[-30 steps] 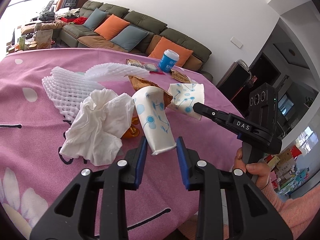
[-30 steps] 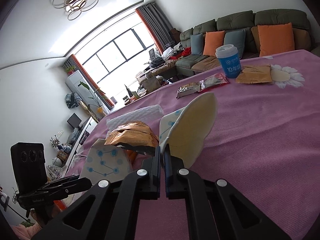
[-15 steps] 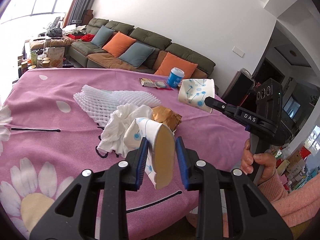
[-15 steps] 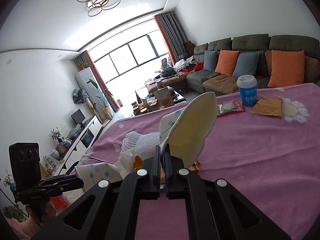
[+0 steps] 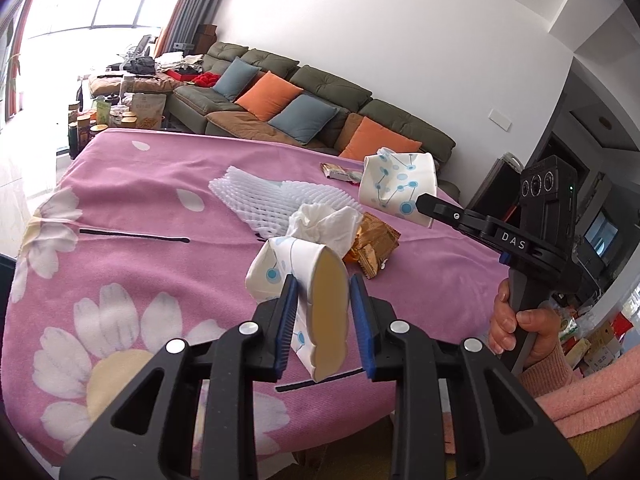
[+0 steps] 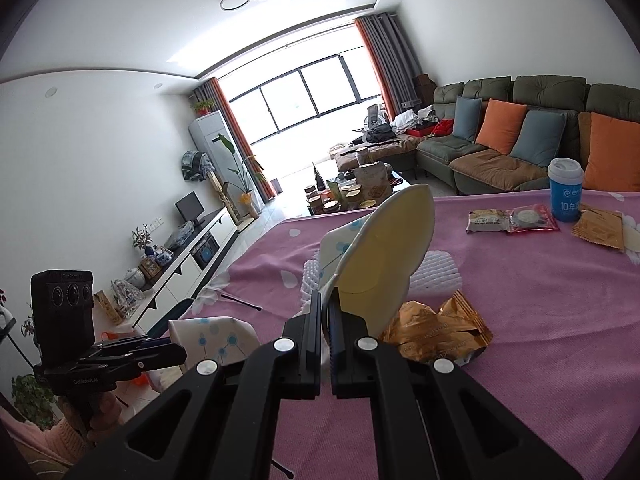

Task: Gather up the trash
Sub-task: 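Lift both held paper cups and carry them toward the teal bin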

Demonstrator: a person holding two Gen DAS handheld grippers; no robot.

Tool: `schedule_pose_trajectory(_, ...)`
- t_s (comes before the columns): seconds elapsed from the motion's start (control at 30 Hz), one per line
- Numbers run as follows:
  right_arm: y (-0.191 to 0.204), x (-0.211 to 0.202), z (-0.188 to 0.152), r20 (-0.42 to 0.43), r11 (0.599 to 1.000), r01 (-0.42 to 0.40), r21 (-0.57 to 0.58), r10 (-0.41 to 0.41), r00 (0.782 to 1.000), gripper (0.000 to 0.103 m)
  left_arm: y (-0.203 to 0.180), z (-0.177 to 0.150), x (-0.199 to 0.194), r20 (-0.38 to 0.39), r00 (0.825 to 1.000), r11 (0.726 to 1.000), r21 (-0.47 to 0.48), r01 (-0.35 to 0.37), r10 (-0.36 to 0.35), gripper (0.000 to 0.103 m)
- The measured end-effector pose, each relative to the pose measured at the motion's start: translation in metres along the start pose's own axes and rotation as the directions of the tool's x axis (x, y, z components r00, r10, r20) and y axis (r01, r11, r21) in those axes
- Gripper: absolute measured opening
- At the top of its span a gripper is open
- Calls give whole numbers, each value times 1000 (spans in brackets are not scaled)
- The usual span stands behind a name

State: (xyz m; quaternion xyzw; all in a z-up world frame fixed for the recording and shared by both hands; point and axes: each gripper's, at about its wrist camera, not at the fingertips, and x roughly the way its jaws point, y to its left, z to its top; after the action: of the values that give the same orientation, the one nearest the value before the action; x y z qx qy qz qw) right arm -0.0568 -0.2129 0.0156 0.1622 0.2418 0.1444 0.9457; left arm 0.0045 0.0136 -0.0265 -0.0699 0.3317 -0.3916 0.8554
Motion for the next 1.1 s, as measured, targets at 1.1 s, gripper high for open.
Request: schedule_pose_trajectory(1.1, 153, 117, -5, -254, 905, -363, -222, 305, 918, 2, 78, -15, -157, 164, 924, 926, -217, -309, 347, 27)
